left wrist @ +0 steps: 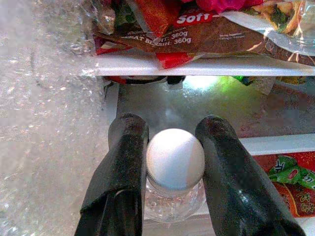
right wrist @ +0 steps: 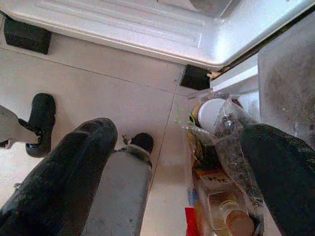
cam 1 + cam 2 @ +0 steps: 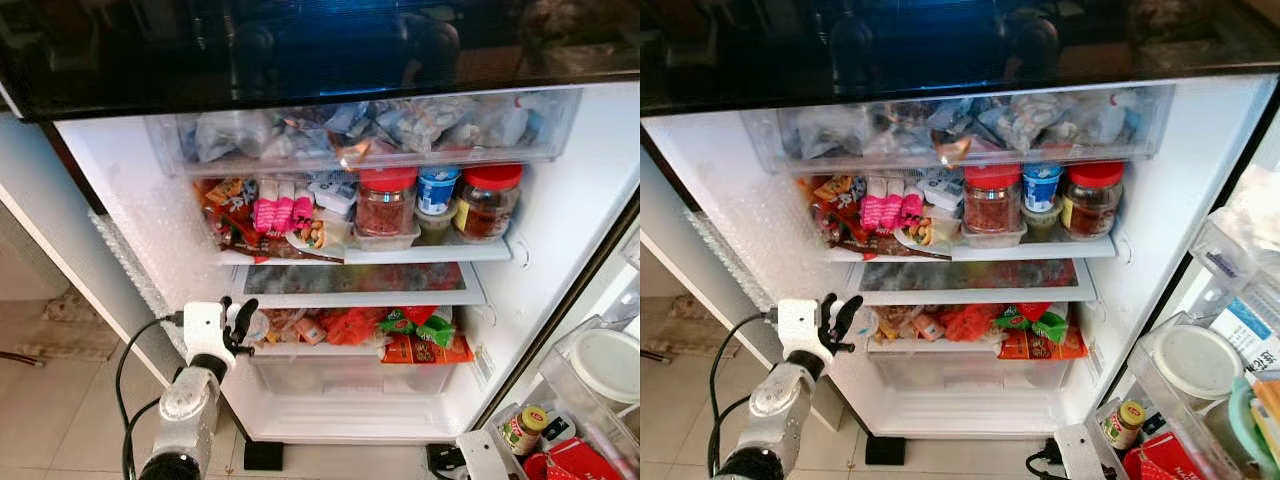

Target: Restocking fridge

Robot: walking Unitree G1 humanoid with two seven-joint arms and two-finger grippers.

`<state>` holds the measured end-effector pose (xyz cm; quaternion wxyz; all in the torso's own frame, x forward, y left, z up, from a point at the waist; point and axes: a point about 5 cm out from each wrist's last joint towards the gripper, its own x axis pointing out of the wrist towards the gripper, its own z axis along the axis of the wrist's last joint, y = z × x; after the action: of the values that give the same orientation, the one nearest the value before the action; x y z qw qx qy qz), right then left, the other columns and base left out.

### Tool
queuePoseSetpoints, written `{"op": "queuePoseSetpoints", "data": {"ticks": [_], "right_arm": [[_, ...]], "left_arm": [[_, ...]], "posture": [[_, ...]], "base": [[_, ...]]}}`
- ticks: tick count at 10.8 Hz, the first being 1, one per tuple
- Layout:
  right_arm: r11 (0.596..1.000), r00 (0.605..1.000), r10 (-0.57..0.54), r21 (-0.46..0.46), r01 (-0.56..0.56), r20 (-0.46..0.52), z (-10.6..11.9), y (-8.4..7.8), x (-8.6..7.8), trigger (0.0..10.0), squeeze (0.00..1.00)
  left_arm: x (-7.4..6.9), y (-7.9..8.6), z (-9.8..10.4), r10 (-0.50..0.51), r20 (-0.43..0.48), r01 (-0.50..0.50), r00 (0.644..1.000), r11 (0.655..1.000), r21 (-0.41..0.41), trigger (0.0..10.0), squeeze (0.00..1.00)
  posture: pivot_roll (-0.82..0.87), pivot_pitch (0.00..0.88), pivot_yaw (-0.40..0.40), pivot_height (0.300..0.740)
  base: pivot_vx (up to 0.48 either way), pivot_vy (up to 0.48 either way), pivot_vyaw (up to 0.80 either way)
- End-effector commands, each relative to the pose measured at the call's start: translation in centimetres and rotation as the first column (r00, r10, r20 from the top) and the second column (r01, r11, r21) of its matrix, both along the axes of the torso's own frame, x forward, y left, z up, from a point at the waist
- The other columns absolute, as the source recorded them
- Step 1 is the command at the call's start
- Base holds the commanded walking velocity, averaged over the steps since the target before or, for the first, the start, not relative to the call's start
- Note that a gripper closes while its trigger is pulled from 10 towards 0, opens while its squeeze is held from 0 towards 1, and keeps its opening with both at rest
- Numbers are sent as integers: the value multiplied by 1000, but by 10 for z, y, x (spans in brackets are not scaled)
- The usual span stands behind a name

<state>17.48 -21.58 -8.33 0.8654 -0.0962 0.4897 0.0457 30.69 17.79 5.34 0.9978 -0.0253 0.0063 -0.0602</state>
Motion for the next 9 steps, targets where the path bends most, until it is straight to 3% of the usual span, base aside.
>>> {"op": "queuePoseSetpoints", "data": {"ticks": [1, 3, 7, 9], "right_arm": [[1000, 1000, 17, 6, -17, -15, -1, 3, -2, 10000, 0], [1000, 1000, 18, 11, -18, -13, -1, 3, -2, 10000, 0], [1000, 1000, 13, 12, -12, -10, -1, 3, -1, 10000, 0], [1000, 1000, 6, 14, -6, -9, -1, 3, 0, 10000, 0]], "left_arm": [[1, 2, -1, 11, -22, -11, 1000, 1000, -10, 10000, 0], [6, 1, 4, 8, -10, -8, 1000, 1000, -4, 10000, 0], [13, -6, 11, -46, 1, 46, 999, 999, -30, 10000, 0], [14, -8, 14, -68, 10, 68, 998, 998, -5, 10000, 0]], "posture": [[40, 0, 63, 656], [46, 0, 61, 634], [42, 0, 61, 634], [47, 0, 59, 634]], "base": [[0, 0, 0], [0, 0, 0], [0, 0, 0], [0, 0, 0]]}}
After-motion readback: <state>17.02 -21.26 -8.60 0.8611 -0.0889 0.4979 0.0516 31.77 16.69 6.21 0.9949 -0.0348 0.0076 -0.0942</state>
